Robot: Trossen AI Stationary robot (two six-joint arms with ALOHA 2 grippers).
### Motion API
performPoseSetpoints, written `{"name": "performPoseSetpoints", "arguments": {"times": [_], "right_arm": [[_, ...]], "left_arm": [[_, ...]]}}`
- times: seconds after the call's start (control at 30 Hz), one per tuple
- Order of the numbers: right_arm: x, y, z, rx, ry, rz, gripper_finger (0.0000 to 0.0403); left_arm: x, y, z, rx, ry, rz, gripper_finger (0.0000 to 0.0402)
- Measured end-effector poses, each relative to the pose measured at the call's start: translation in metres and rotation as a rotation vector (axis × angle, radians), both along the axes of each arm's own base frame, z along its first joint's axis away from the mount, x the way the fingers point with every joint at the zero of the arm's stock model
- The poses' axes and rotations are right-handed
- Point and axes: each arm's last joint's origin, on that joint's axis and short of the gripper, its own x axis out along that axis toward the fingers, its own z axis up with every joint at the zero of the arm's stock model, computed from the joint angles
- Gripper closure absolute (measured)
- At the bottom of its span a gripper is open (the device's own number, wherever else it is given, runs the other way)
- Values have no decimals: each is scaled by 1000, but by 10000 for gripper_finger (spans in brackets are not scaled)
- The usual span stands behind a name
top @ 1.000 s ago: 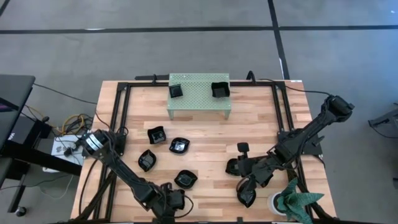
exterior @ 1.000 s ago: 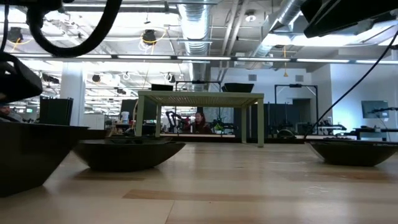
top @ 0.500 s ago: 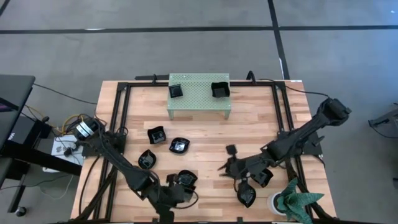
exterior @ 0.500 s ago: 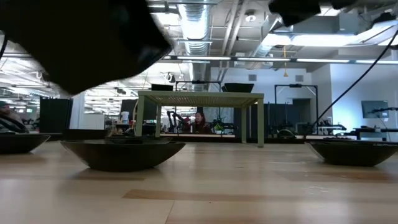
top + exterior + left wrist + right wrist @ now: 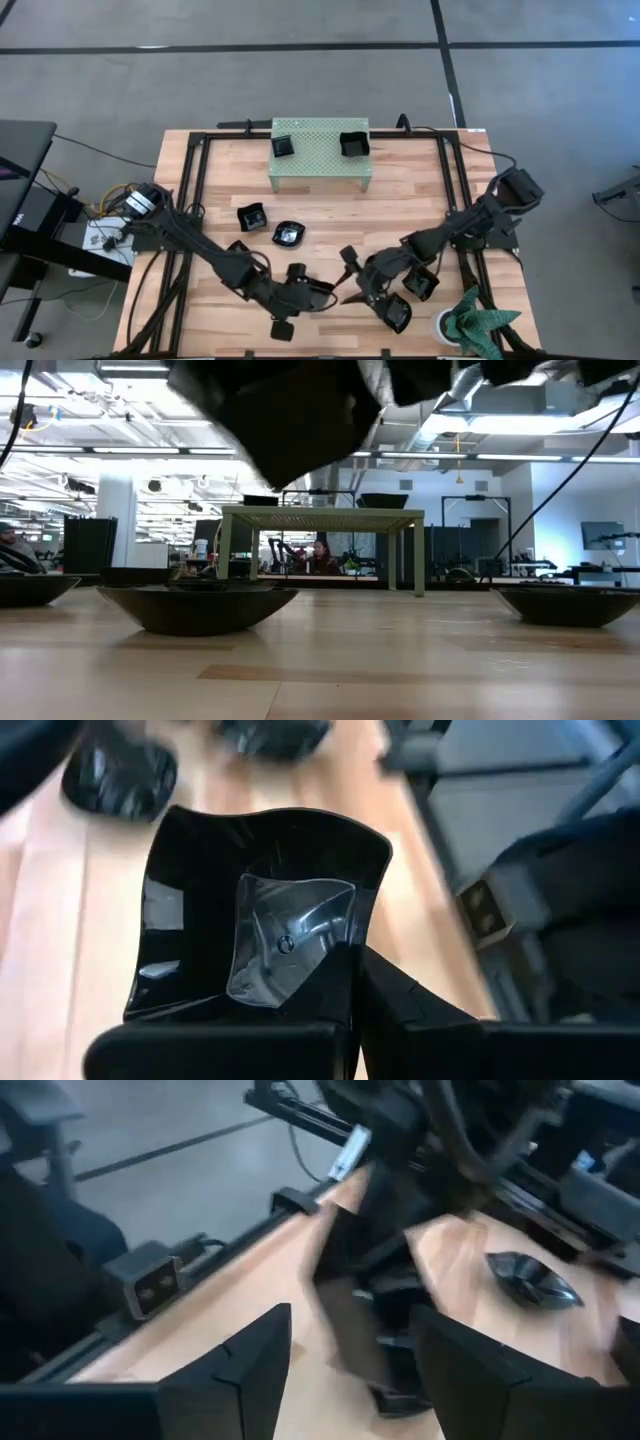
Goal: Pick & Place Mini shaped plates
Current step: Stack the black distorted square plate on top of the black distorted square plate on the shelf
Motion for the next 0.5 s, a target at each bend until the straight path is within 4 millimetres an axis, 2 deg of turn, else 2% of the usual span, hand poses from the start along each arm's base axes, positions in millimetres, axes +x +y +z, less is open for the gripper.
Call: {"name": "performPoseSetpoints", "arguments": {"times": [0.1, 0.3, 0.5], "right_arm": [[8, -3, -1, 27, 13, -5, 205], [21, 0, 0, 130, 68, 145, 229], [29, -3, -9, 135, 102, 135, 265]], "left_arm": [[7, 3, 4, -19, -49, -29, 395], [15, 16, 5, -13, -48, -44, 395], [20, 21, 6, -5, -67, -128, 394]]}}
